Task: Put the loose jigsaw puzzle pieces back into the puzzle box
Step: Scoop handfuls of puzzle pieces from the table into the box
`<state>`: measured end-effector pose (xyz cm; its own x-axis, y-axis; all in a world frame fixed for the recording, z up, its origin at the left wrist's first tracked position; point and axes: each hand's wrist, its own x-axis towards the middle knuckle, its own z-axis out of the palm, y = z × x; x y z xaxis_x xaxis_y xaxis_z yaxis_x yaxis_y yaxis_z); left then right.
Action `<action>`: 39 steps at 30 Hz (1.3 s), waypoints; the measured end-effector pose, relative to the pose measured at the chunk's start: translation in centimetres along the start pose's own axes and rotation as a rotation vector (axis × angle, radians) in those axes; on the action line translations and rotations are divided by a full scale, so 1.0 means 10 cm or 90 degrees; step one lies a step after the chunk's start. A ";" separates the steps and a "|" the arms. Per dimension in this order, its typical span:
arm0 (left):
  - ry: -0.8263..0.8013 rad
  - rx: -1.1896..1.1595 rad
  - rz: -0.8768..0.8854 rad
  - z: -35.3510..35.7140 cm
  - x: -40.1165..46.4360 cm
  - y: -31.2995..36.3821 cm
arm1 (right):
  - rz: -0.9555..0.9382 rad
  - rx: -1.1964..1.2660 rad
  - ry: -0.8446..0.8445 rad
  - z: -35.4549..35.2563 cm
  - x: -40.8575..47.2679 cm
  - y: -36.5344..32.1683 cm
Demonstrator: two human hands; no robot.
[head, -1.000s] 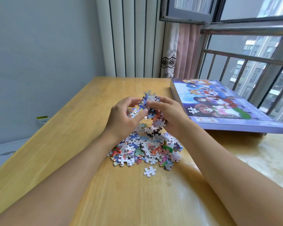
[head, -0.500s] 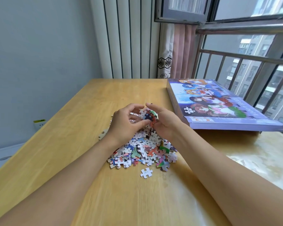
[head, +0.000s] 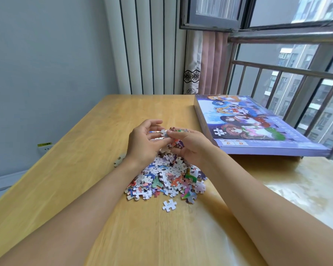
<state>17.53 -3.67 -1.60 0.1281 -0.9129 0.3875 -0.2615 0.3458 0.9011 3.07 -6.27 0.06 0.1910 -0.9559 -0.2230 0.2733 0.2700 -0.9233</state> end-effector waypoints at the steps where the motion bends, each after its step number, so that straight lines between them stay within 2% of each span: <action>1: 0.000 -0.003 0.007 0.00 0.00 0.01 | 0.007 0.010 0.007 -0.01 0.00 -0.01; 7: 0.084 0.024 0.031 -0.07 0.02 0.02 | 0.043 0.185 0.061 -0.02 -0.06 -0.19; 13: 0.050 0.151 0.131 -0.09 -0.09 0.18 | 0.085 0.246 0.051 -0.15 -0.33 -0.32; 16: -0.023 0.204 0.165 -0.03 -0.06 0.29 | 0.073 0.235 0.045 -0.26 -0.52 -0.44; 21: -0.228 0.385 0.245 0.38 0.07 0.51 | -0.002 0.245 0.041 -0.51 -0.89 -0.77; 24: -0.290 0.489 0.301 0.79 0.11 0.64 | -0.032 0.253 0.071 -0.74 -1.02 -0.88; 28: -0.344 0.621 0.298 1.29 0.00 0.83 | -0.027 0.287 0.123 -1.06 -1.09 -0.88; 30: -0.304 0.574 0.252 1.39 0.03 0.85 | -0.013 0.306 0.117 -1.18 -1.14 -0.87; 34: -0.204 0.267 0.108 1.41 0.34 0.79 | -0.036 0.304 0.090 -1.28 -1.20 -0.82; 39: -0.154 0.103 0.060 1.37 0.56 1.06 | -0.025 0.306 0.138 -1.34 -1.08 -0.75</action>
<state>2.37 -8.06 7.40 -0.1296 -0.9105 0.3926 -0.4130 0.4096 0.8134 -13.68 0.44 5.24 -0.0135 -0.9544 -0.2982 0.6880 0.2076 -0.6954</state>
